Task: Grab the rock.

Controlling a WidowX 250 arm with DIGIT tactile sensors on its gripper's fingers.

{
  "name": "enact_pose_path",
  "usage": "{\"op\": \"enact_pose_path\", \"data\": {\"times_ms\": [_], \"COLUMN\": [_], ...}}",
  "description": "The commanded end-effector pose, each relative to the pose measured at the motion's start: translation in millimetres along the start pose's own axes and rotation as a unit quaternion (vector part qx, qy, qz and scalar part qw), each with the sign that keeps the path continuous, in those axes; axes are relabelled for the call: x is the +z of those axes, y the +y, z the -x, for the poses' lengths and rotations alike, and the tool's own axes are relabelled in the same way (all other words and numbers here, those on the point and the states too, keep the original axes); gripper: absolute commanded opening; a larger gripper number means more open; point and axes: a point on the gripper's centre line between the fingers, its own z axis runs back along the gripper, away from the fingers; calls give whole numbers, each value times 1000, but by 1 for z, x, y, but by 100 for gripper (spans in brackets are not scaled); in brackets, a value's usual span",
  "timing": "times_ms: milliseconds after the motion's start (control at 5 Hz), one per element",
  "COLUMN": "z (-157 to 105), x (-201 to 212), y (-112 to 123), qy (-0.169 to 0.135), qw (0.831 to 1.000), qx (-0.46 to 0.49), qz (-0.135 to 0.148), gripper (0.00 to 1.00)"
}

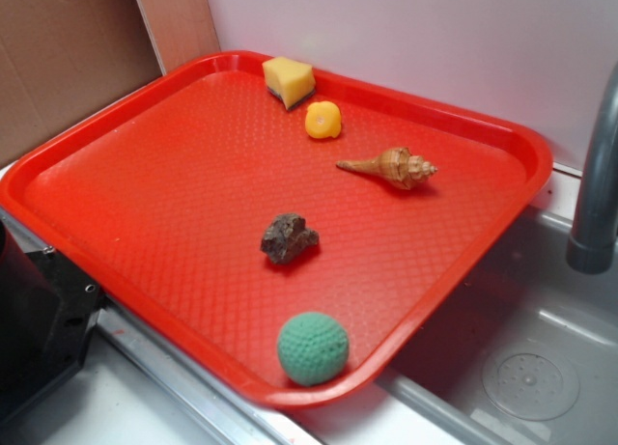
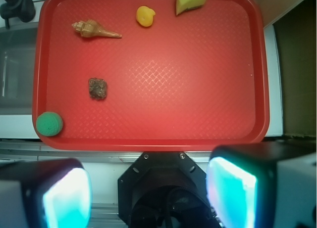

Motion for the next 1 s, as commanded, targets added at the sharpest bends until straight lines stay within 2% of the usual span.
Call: {"op": "enact_pose_path", "data": {"times_ms": [0,200,400,800], "z": [0,-4,-10,-40], "x": [0,-14,-33,-97], "y": [0,-7,-14,-30], "qy": [0,-8,-31,-22], "qw": [1000,999,995,991], "qx": [0,33,92,121], "qz": [0,16,38,45], "gripper": [100,100,100,100]}}
